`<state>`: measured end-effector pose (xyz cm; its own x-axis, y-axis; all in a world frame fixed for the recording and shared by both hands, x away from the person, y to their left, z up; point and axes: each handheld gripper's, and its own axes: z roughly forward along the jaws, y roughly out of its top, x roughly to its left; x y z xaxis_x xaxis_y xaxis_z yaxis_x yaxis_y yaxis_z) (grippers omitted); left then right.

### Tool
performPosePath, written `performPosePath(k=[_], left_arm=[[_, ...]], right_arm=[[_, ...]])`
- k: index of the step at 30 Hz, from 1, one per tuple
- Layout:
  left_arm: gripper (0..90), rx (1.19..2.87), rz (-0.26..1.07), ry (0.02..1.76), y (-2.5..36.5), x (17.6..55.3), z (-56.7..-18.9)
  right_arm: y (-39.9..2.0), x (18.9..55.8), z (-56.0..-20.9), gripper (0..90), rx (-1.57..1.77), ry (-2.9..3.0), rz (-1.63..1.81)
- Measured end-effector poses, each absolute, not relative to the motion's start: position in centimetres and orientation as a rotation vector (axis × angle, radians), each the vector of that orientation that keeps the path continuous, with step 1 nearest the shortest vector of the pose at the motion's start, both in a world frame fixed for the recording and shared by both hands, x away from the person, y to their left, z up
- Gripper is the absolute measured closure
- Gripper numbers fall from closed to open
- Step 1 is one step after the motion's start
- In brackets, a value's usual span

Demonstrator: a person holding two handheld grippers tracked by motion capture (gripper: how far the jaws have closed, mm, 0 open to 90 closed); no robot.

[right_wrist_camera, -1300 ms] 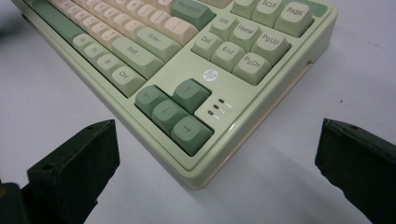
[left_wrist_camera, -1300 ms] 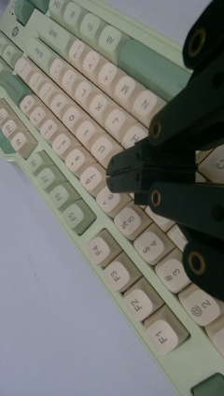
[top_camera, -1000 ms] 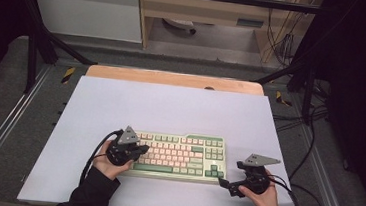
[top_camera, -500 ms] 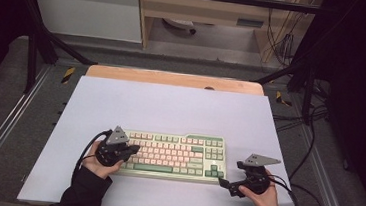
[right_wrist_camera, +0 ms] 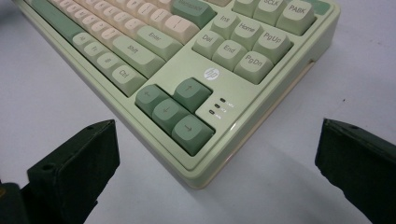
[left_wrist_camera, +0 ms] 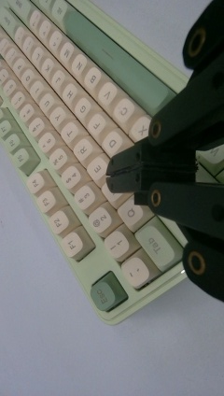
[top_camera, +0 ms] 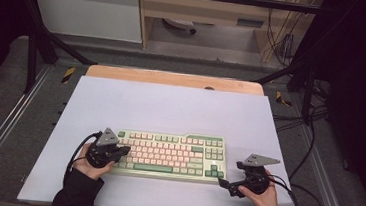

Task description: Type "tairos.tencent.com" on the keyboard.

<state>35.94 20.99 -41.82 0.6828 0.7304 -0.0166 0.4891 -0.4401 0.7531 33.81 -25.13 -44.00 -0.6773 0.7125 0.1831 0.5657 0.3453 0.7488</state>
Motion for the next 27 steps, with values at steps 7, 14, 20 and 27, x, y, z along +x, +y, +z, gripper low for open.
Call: performPosePath(k=[7,14,20,27], left_arm=[[89.5,2.139,0.395,0.937,20.90,36.04,-42.31],[89.5,2.138,0.395,0.939,20.92,36.05,-42.52],[89.6,2.145,0.395,0.941,20.86,36.09,-42.78],[89.6,2.130,0.399,0.931,20.91,35.94,-42.36]], right_arm=[[-25.14,33.78,-43.98,0.3,1.171,2.425,1.241],[-25.14,33.78,-43.98,0.3,1.168,2.423,1.246],[-25.14,33.78,-43.97,0.3,1.169,2.424,1.247],[-25.12,33.77,-43.87,0.2,1.175,2.421,1.246]])
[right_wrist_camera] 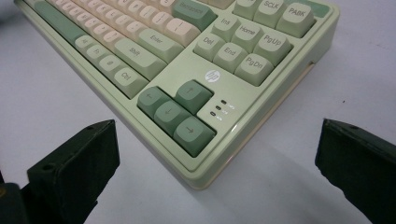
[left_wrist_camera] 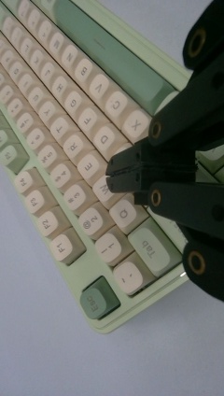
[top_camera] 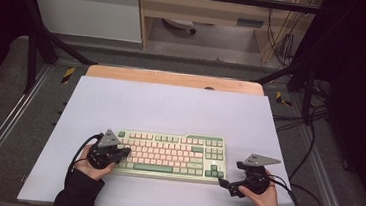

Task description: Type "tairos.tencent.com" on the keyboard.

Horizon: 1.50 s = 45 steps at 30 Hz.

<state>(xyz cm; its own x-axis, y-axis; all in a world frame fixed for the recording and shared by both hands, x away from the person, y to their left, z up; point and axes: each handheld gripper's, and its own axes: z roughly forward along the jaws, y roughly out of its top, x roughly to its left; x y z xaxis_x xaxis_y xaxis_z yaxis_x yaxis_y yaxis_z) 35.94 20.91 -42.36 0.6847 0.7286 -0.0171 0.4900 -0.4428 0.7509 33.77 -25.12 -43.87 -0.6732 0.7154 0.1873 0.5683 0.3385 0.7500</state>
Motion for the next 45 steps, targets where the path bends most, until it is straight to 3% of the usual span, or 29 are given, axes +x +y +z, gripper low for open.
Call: performPosePath(k=[19,26,32,45], left_arm=[[89.6,2.105,0.380,0.921,21.1,35.8,-41.9],[89.6,2.099,0.377,0.915,21.1,35.7,-41.8],[89.6,2.100,0.375,0.912,21.1,35.7,-41.8],[89.6,2.099,0.375,0.912,21.1,35.7,-41.8]], right_arm=[[-22.5,33.4,-42.2,2.4,1.086,2.428,1.242],[-21.1,33.5,-41.7,10.6,1.052,2.439,1.284],[-19.5,33.7,-41.4,24.0,1.000,2.470,1.332],[-16.7,34.4,-41.0,43.6,0.959,2.502,1.358]])
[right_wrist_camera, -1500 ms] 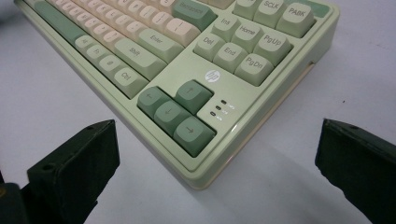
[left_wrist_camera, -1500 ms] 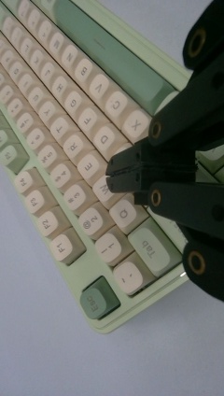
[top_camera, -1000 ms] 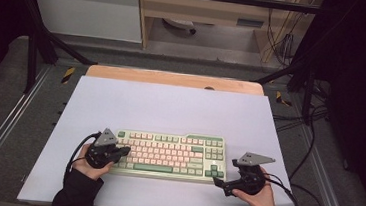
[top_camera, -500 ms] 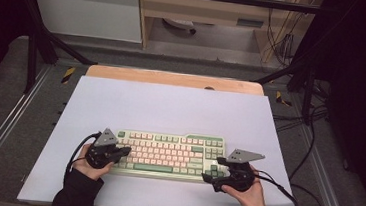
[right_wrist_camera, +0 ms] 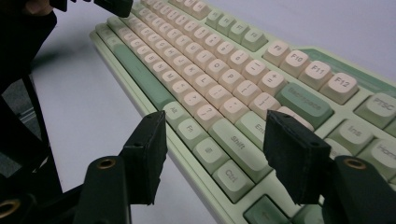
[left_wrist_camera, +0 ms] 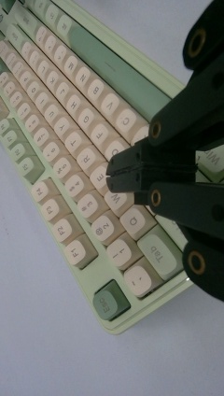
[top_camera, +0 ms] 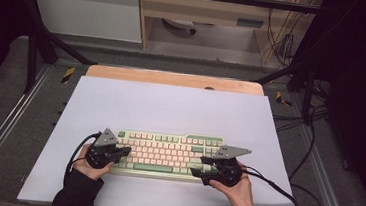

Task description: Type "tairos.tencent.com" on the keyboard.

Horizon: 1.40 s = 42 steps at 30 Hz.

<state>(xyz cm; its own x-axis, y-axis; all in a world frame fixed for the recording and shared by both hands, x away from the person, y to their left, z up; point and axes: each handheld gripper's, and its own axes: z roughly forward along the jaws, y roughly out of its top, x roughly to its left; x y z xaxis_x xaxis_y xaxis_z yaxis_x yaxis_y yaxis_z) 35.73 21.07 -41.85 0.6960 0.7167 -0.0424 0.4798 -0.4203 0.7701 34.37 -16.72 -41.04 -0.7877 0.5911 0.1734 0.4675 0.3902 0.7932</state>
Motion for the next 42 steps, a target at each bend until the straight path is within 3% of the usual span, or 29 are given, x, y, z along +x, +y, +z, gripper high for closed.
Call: performPosePath(k=[23,36,42], left_arm=[[89.6,2.097,0.373,0.906,21.1,35.7,-41.8],[89.6,2.095,0.374,0.906,21.1,35.7,-41.7],[89.6,2.095,0.374,0.904,21.1,35.7,-41.7]], right_arm=[[-11.8,36.3,-40.8,78.3,0.953,2.514,1.333],[-9.3,37.8,-41.3,89.9,0.955,2.518,1.320],[-8.5,38.6,-41.8,90.0,0.984,2.518,1.309]])
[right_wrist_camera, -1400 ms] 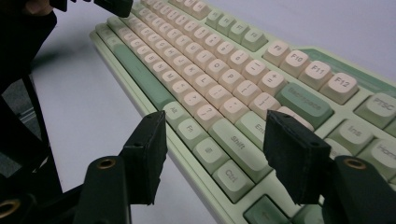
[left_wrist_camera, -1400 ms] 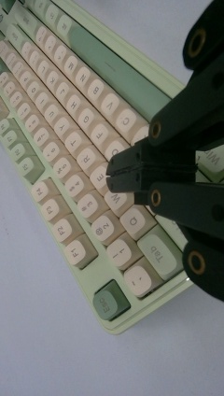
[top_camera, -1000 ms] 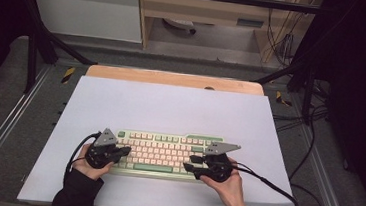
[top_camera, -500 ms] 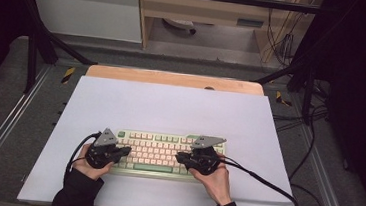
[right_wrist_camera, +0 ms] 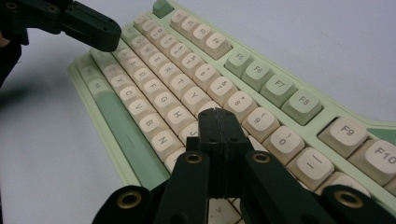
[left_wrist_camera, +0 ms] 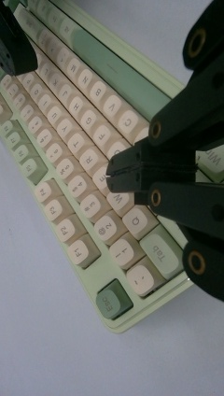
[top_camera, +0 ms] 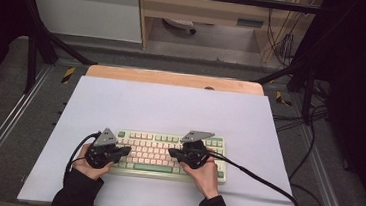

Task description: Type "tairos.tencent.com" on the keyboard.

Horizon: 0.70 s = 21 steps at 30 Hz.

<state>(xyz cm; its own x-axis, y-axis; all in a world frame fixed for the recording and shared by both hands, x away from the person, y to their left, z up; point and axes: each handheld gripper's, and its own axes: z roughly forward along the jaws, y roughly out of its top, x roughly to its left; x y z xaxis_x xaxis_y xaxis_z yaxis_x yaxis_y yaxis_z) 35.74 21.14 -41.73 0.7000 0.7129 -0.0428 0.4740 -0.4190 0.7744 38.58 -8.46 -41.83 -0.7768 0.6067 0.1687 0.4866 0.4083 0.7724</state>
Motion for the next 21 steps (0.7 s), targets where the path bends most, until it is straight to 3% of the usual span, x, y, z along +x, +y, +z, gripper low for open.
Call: performPosePath(k=[21], left_arm=[[89.6,2.096,0.374,0.904,21.1,35.8,-41.8]], right_arm=[[-7.3,39.8,-42.9,90.0,0.992,2.516,1.269]])
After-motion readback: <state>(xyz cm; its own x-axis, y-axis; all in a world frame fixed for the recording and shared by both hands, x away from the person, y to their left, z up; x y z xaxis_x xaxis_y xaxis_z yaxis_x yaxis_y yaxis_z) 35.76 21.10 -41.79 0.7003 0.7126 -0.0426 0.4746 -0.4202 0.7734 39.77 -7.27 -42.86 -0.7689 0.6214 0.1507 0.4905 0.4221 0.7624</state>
